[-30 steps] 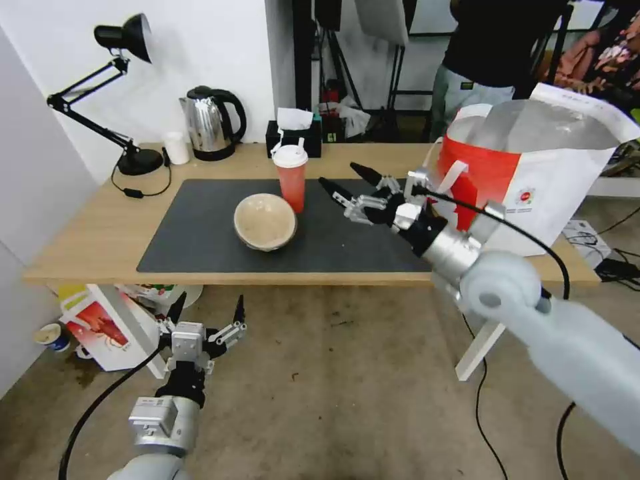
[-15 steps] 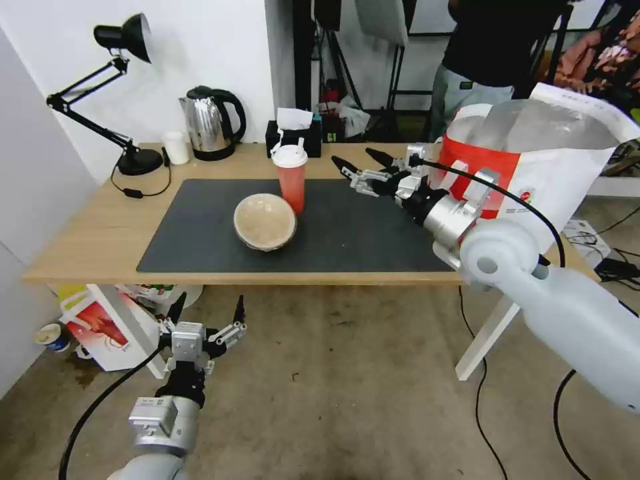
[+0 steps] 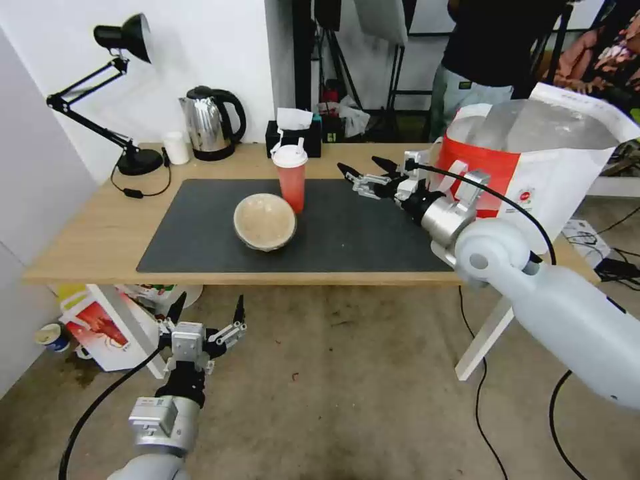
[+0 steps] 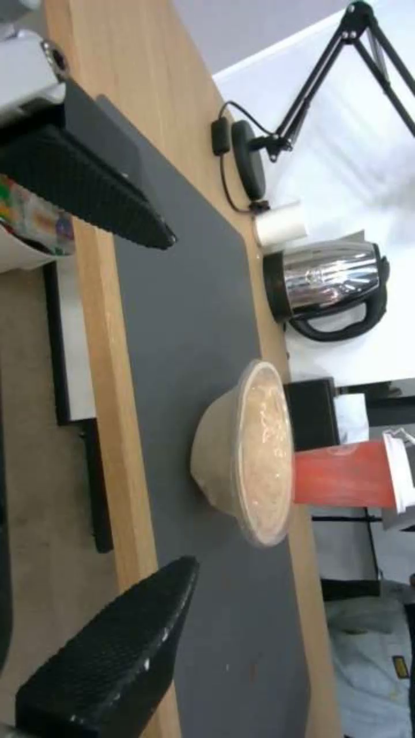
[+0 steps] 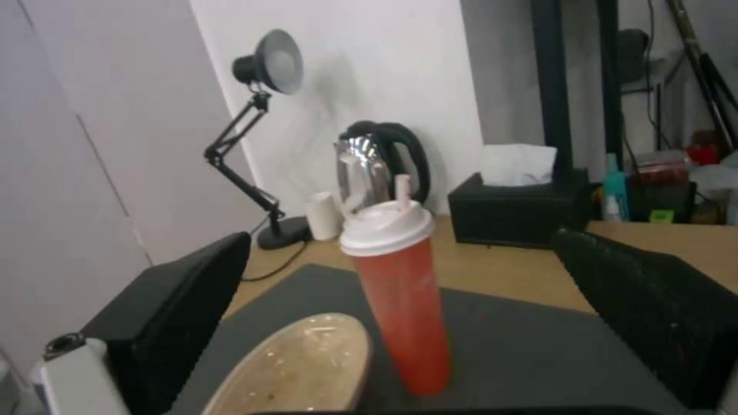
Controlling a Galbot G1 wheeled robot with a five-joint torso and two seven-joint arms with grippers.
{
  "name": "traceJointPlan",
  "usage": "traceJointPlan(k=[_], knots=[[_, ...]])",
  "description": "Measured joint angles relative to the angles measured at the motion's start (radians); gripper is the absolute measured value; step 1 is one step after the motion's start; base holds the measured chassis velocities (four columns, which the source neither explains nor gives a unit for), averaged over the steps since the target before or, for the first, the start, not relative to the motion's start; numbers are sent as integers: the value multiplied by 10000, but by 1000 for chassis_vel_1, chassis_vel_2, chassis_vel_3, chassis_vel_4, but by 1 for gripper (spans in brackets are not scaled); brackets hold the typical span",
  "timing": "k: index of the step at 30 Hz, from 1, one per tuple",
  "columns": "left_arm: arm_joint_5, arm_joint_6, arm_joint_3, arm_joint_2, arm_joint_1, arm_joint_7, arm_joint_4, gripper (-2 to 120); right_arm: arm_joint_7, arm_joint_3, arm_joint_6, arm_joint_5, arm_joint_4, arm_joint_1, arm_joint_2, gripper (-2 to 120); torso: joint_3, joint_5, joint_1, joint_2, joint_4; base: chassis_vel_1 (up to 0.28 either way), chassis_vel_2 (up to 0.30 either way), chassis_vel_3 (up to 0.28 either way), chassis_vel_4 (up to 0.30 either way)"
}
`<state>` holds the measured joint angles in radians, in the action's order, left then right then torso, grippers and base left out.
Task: Pick up the trash from the table and place it into the takeout bag.
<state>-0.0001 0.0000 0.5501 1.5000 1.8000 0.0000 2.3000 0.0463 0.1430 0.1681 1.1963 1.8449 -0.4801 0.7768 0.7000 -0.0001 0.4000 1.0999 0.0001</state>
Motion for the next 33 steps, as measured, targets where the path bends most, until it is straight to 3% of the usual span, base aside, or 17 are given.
traceJointPlan(k=[13,33], knots=[[0,0,0,0,0,0,0,100,-87,581,191,2,-1408,790,639,100,0,0,1,0,0,0,0,0,0],[0,0,0,0,0,0,0,100,-368,1536,383,-534,-2261,1537,1104,100,-1,0,-1,2,0,0,0,0,0]])
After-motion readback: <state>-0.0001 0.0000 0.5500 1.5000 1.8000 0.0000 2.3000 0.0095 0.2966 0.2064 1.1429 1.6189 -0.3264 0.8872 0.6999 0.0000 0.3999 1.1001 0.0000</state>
